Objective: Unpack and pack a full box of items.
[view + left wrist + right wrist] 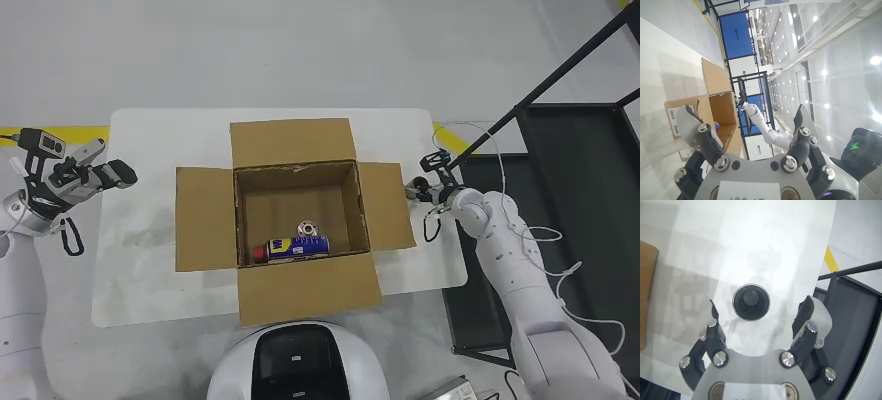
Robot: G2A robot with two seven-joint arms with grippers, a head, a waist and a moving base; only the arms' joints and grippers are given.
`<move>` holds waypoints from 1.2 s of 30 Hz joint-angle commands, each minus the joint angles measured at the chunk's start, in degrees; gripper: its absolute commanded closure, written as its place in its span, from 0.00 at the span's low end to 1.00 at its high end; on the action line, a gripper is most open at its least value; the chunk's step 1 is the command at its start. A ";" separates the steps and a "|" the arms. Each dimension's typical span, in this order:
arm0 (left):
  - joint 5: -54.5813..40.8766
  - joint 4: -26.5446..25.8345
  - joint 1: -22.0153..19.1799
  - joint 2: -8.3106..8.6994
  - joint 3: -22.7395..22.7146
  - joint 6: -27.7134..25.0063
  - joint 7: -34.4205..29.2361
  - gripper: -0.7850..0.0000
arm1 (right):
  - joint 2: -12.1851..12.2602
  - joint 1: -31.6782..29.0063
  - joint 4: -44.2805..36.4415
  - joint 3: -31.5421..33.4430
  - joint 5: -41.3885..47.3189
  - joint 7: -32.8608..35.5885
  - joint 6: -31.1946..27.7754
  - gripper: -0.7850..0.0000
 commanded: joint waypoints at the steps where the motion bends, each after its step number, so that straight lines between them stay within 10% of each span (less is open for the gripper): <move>1: 0.00 0.00 0.00 0.00 0.00 0.00 0.00 0.00 | -0.15 0.47 0.59 -0.50 0.20 -0.05 0.11 0.74; 4: 0.00 0.00 0.00 0.00 0.00 0.00 0.00 0.00 | -0.35 1.18 1.43 -1.23 0.01 -0.07 0.53 1.00; 17: 0.00 0.00 0.00 0.00 0.00 0.00 0.00 0.00 | 0.10 -0.30 -0.18 -1.05 -2.17 -0.64 2.32 1.00; 36: 0.00 0.00 0.00 0.00 0.00 0.00 0.00 0.00 | 3.28 -18.11 -27.93 10.67 0.08 1.51 -0.12 1.00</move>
